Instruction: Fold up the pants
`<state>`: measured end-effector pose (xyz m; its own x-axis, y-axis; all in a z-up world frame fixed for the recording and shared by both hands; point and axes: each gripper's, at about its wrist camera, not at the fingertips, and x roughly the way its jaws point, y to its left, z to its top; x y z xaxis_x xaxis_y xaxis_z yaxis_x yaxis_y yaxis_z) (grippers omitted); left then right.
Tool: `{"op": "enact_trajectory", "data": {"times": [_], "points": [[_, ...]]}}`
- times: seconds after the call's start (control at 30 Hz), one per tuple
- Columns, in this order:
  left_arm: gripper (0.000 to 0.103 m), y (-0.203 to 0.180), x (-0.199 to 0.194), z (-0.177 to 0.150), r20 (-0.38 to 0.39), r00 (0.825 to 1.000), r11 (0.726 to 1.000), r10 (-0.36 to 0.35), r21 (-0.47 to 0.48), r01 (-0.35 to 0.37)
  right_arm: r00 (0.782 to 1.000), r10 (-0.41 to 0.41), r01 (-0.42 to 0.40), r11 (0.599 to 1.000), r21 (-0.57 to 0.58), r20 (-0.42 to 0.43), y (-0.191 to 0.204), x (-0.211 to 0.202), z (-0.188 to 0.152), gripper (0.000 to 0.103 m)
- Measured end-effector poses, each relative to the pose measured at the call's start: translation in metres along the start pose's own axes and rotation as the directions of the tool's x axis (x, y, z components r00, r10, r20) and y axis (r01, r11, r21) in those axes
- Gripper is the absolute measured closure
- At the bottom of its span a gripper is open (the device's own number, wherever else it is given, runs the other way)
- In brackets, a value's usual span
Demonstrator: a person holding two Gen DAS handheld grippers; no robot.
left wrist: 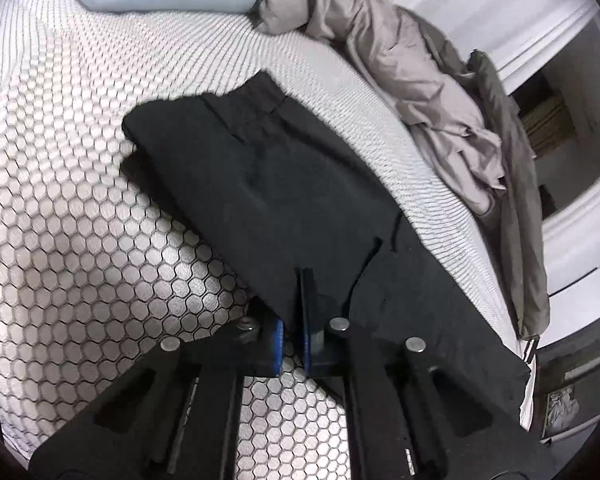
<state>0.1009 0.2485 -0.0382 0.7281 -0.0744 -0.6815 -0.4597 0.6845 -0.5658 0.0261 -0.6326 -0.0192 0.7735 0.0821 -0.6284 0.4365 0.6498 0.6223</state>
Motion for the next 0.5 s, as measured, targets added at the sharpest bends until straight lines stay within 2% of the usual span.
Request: {"op": "enact_trajectory", "data": {"times": [0.07,0.17,0.23,0.27,0.33,0.37,0.43,0.5], "points": [[0.1,0.003,-0.013,0.003,0.018,0.999,0.999,-0.029,0.017,0.029,0.999,0.035,-0.035,0.999,0.015,-0.016,-0.002,-0.001,0.0,0.098],[0.1,0.008,-0.035,0.007,0.062,0.998,0.999,-0.012,0.05,0.009,0.994,0.099,-0.1,0.995,-0.007,-0.038,0.006,-0.022,-0.007,0.1],[0.1,0.013,-0.04,0.009,0.067,0.997,0.996,0.045,0.068,-0.049,0.994,0.102,-0.105,0.992,-0.068,-0.05,0.015,-0.037,-0.018,0.1],[0.1,0.016,-0.038,0.01,0.052,0.996,0.993,0.079,0.082,-0.083,0.996,0.07,-0.075,0.994,-0.08,-0.063,0.014,-0.037,-0.022,0.098],[0.099,0.023,-0.029,0.01,0.015,0.993,0.99,0.114,0.076,-0.115,0.992,-0.008,-0.003,0.997,-0.082,-0.127,0.007,-0.024,-0.021,0.074],[0.099,0.023,-0.025,0.01,0.008,0.992,0.989,0.124,0.082,-0.124,0.987,-0.004,-0.008,0.997,-0.072,-0.163,0.0,-0.018,-0.019,0.067],[0.099,0.022,-0.026,0.01,0.019,0.991,0.986,0.13,0.099,-0.131,0.982,0.062,-0.069,0.997,-0.036,-0.177,-0.005,-0.02,-0.012,0.064],[0.099,0.02,-0.025,0.011,0.026,0.992,0.987,0.127,0.092,-0.129,0.989,0.077,-0.079,0.997,-0.012,-0.126,-0.009,-0.028,-0.005,0.048]]}}
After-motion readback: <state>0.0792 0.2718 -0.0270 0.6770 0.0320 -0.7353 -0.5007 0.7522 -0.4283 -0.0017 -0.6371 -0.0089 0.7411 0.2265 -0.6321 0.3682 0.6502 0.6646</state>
